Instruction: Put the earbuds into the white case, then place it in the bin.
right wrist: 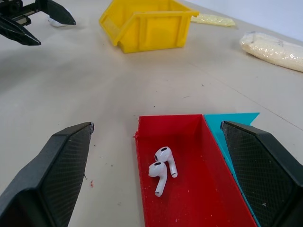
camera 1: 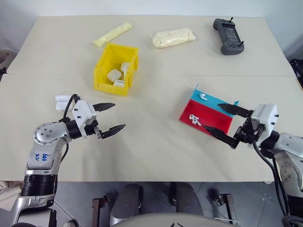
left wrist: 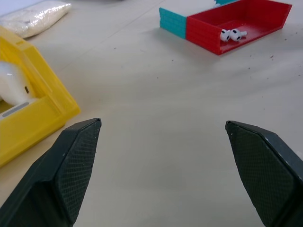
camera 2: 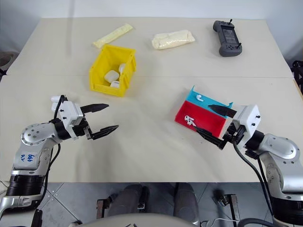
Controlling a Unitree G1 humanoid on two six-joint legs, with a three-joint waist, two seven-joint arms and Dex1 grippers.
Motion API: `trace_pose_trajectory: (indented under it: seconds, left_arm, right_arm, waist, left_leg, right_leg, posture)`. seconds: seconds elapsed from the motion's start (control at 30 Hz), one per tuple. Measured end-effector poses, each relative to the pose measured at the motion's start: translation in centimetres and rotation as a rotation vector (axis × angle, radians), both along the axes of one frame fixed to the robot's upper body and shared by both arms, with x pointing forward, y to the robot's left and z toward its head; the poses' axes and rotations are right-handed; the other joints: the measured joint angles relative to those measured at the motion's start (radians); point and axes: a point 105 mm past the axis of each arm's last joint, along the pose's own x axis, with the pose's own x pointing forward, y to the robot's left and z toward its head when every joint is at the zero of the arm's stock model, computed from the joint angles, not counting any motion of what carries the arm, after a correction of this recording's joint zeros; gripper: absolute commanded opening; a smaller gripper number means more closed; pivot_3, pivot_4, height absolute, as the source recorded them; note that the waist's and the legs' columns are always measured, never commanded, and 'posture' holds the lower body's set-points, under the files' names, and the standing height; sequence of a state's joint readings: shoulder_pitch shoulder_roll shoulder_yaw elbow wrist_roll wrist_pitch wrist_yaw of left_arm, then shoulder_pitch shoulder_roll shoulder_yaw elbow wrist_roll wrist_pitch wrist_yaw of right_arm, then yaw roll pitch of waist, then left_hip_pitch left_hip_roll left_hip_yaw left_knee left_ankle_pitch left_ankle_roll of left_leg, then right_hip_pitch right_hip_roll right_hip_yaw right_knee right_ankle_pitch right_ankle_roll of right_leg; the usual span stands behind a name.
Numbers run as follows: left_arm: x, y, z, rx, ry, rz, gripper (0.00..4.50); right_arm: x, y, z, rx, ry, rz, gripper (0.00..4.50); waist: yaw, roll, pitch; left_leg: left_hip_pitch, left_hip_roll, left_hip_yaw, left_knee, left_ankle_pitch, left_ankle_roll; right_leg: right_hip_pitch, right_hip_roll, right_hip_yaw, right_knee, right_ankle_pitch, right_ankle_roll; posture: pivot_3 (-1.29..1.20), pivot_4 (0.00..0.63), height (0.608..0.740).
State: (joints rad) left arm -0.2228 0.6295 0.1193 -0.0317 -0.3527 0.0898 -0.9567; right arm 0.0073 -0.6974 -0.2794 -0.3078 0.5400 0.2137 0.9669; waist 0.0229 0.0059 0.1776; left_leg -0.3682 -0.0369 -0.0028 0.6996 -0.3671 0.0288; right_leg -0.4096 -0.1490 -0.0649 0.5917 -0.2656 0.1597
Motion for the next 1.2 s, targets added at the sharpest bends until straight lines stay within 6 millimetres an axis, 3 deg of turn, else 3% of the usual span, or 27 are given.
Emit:
trace_pose_trajectory:
  seconds: [0.33, 0.53, 0.9, 1.03, 1.2]
  left_arm:
    - [0.3, 0.5, 0.1, -0.012, -0.007, 0.049, 4.47]
    - [-0.9, 4.0, -0.8, -0.095, 0.033, 0.303, 4.47]
    - [-7.3, 13.4, -3.4, -0.235, 0.125, 1.035, 4.47]
    - [-8.1, 14.4, -4.0, -0.29, 0.174, 1.141, 4.47]
    - [-7.2, 14.7, -3.6, -0.309, 0.227, 1.161, 4.47]
  right_arm:
    - [0.0, -0.2, -0.6, 0.003, 0.016, 0.026, 4.5]
    - [0.3, 2.6, -0.8, 0.051, 0.008, 0.14, 4.5]
    - [0.6, 8.7, 0.2, 0.135, -0.043, 0.341, 4.5]
    - [0.5, 9.2, 0.5, 0.131, -0.059, 0.356, 4.5]
    - [0.5, 9.4, 0.4, 0.123, -0.051, 0.36, 4.5]
  waist:
    - [0.0, 0.0, 0.0]
    - [-0.021, 0.0, 0.0]
    - [-0.011, 0.0, 0.0]
    - [0.0, -0.001, 0.0]
    - [0.0, -0.001, 0.0]
  left_leg:
    - [0.0, 0.0, 0.0, 0.0, 0.0, 0.0]
    - [0.0, 0.005, 0.0, -0.001, 0.0, -0.001]
    - [0.0, 0.004, -0.003, 0.0, -0.001, -0.002]
    - [0.0, 0.003, -0.003, 0.0, -0.001, -0.002]
    - [0.0, 0.004, -0.003, 0.0, -0.001, -0.002]
  right_leg:
    - [0.0, 0.0, 0.0, 0.0, 0.0, 0.0]
    - [0.0, 0.0, 0.0, 0.0, 0.0, 0.0]
    - [0.0, 0.0, 0.0, -0.001, 0.0, -0.001]
    - [0.0, 0.0, 0.0, -0.001, 0.0, -0.001]
    - [0.0, 0.0, 0.0, 0.0, -0.001, -0.001]
  posture:
    - [0.0, 0.15, 0.74]
    - [0.0, 0.15, 0.74]
    - [0.0, 0.15, 0.74]
    - [0.0, 0.15, 0.74]
    - [0.0, 0.15, 0.74]
